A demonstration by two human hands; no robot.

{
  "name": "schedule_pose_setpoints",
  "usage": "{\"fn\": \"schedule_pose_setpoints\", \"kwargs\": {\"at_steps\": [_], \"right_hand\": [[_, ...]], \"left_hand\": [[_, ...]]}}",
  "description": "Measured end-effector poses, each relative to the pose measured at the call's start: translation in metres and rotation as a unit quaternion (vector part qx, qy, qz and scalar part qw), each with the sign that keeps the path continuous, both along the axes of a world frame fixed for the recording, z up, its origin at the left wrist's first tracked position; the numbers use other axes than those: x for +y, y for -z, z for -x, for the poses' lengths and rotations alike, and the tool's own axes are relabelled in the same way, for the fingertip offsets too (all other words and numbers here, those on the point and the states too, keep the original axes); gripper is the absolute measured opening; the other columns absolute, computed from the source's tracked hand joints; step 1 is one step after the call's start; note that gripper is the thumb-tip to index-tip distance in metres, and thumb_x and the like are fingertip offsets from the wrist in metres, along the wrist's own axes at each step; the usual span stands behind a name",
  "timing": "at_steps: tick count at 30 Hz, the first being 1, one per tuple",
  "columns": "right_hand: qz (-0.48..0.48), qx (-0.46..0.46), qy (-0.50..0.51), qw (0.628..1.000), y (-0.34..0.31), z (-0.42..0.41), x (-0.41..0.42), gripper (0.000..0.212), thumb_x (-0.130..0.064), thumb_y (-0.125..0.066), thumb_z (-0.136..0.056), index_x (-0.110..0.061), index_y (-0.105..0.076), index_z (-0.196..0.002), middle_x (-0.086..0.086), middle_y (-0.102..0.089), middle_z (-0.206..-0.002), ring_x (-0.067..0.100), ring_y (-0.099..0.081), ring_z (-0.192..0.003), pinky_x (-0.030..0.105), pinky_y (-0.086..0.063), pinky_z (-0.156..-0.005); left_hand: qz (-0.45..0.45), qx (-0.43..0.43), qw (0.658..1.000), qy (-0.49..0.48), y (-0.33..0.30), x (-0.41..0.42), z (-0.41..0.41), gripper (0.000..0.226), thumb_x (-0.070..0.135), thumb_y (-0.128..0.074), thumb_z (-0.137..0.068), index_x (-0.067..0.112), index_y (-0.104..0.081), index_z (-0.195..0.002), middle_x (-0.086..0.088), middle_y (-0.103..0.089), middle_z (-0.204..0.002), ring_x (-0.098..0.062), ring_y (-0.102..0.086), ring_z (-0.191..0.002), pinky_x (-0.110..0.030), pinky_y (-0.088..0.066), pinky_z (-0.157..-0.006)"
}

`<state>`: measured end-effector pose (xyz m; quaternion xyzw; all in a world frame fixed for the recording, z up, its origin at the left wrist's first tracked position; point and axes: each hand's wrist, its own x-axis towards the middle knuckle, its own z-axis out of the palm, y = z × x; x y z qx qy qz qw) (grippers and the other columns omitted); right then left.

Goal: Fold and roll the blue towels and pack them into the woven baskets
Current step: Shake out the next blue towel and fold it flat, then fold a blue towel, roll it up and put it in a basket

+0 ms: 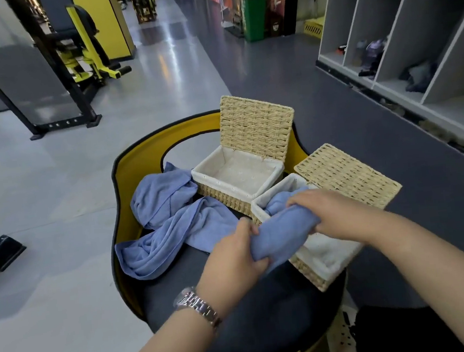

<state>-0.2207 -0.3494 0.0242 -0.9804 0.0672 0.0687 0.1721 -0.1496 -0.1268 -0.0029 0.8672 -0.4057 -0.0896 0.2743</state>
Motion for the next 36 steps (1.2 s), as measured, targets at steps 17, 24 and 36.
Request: {"fn": "schedule_pose_setpoints", "kwargs": {"at_steps": [17, 24, 36], "right_hand": [[0.165, 0.047, 0.043, 0.984, 0.05, -0.02, -0.075, 0.017, -0.02, -0.049, -0.086, -0.02, -0.06, -0.1, 0.003, -0.039, -0.098, 0.027, -0.039, -0.109, 0.034, -0.036, -0.088], [0.143, 0.103, 0.023, 0.984, 0.041, -0.018, -0.082, 0.034, -0.022, -0.062, -0.075, -0.029, -0.056, -0.109, -0.004, -0.045, -0.099, 0.021, -0.035, -0.109, 0.029, -0.027, -0.085], [0.227, 0.051, 0.045, 0.971, 0.044, -0.02, -0.06, 0.028, -0.008, -0.045, -0.085, -0.02, -0.061, -0.105, -0.001, -0.034, -0.094, 0.024, -0.039, -0.111, 0.026, -0.021, -0.077]], "left_hand": [[-0.201, -0.075, 0.976, 0.029, 0.029, -0.151, -0.033, 0.047, 0.027, -0.074, -0.068, 0.019, -0.049, -0.106, -0.005, -0.064, -0.097, -0.027, -0.063, -0.094, -0.031, -0.039, -0.065], [-0.222, -0.156, 0.961, 0.047, 0.038, -0.145, -0.028, 0.029, 0.04, -0.064, -0.073, 0.021, -0.054, -0.092, -0.005, -0.066, -0.096, -0.028, -0.061, -0.094, -0.034, -0.037, -0.079], [-0.313, -0.1, 0.945, 0.006, 0.044, -0.149, -0.038, 0.029, 0.033, -0.054, -0.079, 0.024, -0.064, -0.105, 0.0, -0.068, -0.106, -0.023, -0.059, -0.107, -0.036, -0.033, -0.099]]}}
